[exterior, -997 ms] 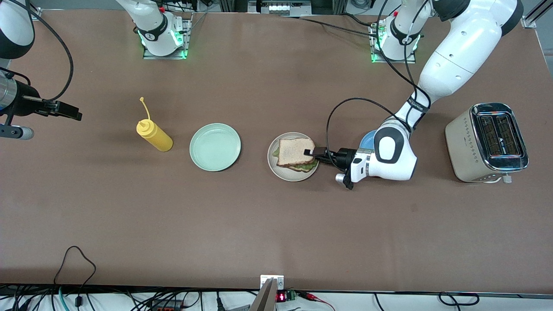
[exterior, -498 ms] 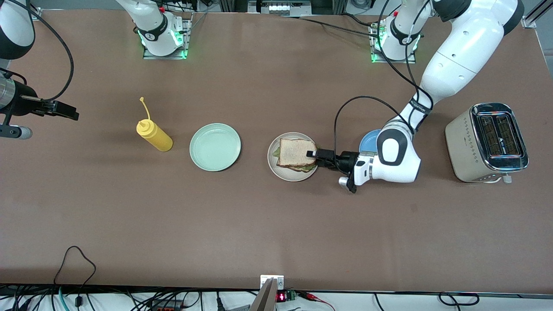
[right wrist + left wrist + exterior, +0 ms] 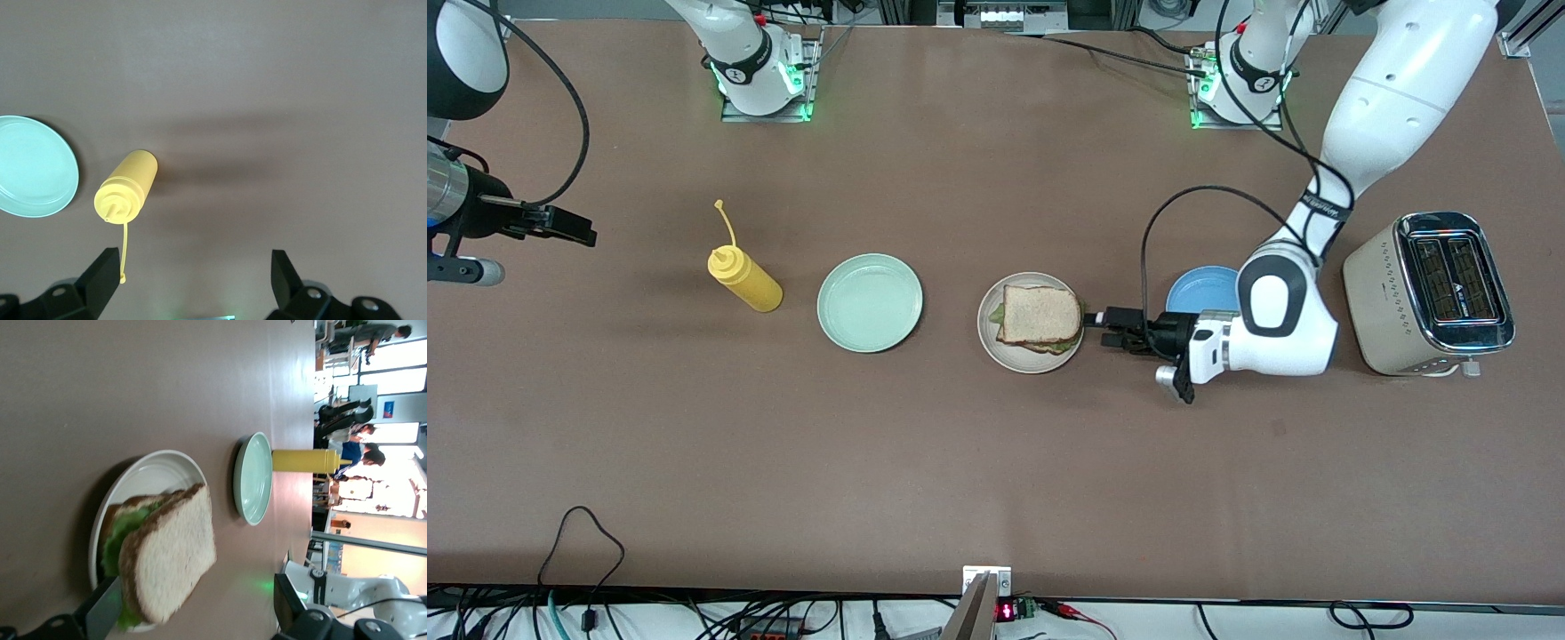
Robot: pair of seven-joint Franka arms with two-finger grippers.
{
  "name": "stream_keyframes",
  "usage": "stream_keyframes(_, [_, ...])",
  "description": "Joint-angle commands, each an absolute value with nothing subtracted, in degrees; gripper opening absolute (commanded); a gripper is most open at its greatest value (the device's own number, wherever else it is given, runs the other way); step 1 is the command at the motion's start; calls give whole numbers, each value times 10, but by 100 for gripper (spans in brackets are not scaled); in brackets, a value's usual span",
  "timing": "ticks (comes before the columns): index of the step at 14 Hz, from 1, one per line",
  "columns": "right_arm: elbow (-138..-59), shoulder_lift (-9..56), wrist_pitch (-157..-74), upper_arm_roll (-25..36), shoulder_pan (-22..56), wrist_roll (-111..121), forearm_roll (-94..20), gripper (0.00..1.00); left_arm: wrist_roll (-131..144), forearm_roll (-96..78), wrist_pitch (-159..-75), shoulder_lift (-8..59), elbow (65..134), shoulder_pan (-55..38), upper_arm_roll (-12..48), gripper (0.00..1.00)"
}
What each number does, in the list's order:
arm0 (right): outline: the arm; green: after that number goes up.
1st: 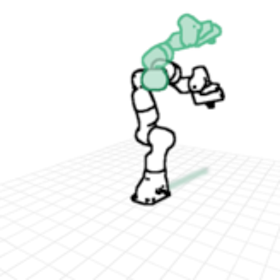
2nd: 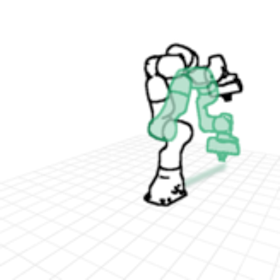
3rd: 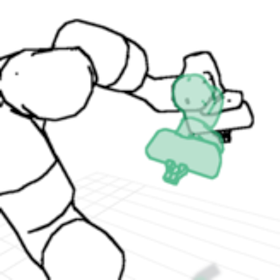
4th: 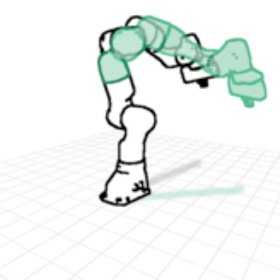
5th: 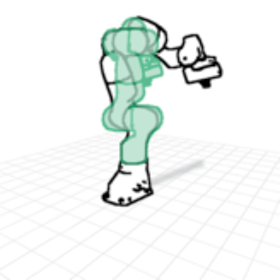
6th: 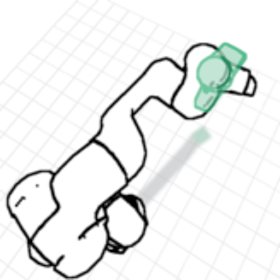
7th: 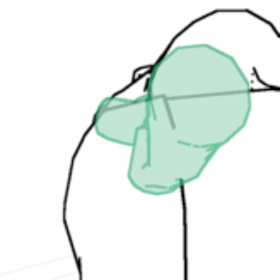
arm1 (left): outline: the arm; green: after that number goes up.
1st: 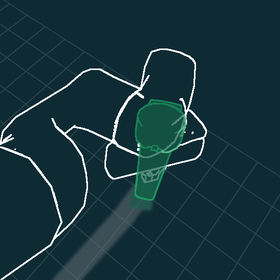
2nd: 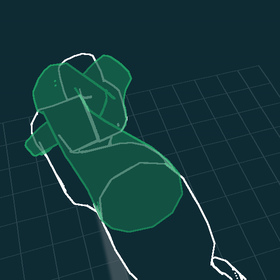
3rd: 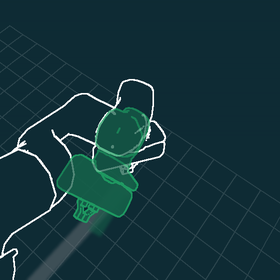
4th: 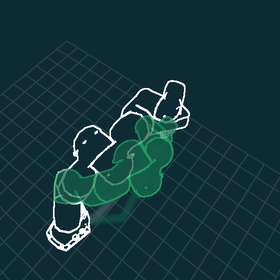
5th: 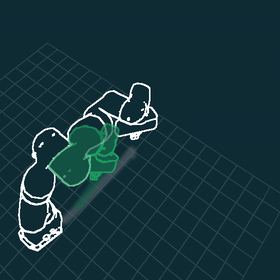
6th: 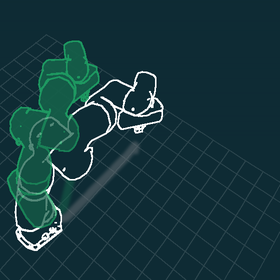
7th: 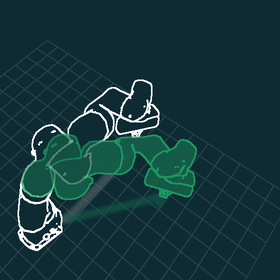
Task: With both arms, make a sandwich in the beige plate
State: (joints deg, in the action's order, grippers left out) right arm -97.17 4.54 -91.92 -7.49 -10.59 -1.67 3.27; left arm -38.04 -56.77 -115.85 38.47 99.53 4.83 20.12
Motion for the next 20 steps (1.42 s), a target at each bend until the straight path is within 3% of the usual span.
stream_keyframes(1, [-972,38,-911,-76,-105,-10,39,100,-341,-504,-1101,314,1033,42,150,100])
stream_keyframes(5, [-972,40,-911,-76,-102,-17,36,100,-267,-333,-1029,258,1027,46,98,100])
stream_keyframes(6, [-972,40,-911,-76,-100,-14,36,83,-266,-303,-1007,244,1022,46,81,100])
stream_keyframes(7, [-972,42,-911,-76,-102,-9,34,56,-266,-260,-993,229,1015,46,72,100])
stream_keyframes(8, [-971,44,-911,-75,-102,-9,33,21,-267,-201,-984,215,1004,45,68,100])
stream_keyframes(9, [-969,44,-911,-75,-102,-9,32,4,-265,-153,-980,204,996,45,67,100])
stream_keyframes(10, [-968,44,-906,-75,-101,-10,32,0,-264,-121,-978,193,991,45,67,100])
stream_keyframes(16, [-963,46,-903,-75,-101,-9,32,0,-86,-33,-933,156,927,28,43,100])
stream_keyframes(18, [-961,49,-904,-76,-101,-10,32,10,1,-21,-924,137,894,18,28,100])
stream_keyframes(20, [-960,49,-904,-76,-101,-11,31,10,68,-18,-921,128,846,5,14,100])
